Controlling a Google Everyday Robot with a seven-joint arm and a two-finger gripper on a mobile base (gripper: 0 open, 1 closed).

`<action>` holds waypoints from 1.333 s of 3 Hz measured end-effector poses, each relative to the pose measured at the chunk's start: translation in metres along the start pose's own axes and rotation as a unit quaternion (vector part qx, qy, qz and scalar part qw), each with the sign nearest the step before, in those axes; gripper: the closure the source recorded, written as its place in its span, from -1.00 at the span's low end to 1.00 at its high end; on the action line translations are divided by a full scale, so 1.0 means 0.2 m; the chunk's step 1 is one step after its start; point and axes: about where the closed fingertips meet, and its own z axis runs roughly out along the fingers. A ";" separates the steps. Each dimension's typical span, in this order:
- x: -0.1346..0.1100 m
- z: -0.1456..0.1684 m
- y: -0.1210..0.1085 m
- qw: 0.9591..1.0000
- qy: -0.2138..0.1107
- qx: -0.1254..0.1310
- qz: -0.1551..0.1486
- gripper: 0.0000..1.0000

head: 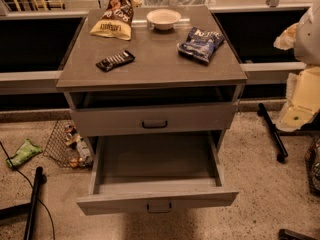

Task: Close middle drawer

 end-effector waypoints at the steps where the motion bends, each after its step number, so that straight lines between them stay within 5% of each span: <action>1: 0.00 0.00 0.00 1.000 0.000 0.000 0.000 -1.00; 2: -0.02 0.13 0.01 1.000 -0.014 -0.005 -0.016 -1.00; 3: -0.10 0.43 0.10 0.997 -0.049 -0.032 -0.058 -1.00; 4: -0.19 0.76 0.21 0.989 -0.090 -0.071 -0.092 -1.00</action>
Offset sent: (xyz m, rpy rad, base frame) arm 0.0165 0.0221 -0.0726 0.0532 0.0133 0.1070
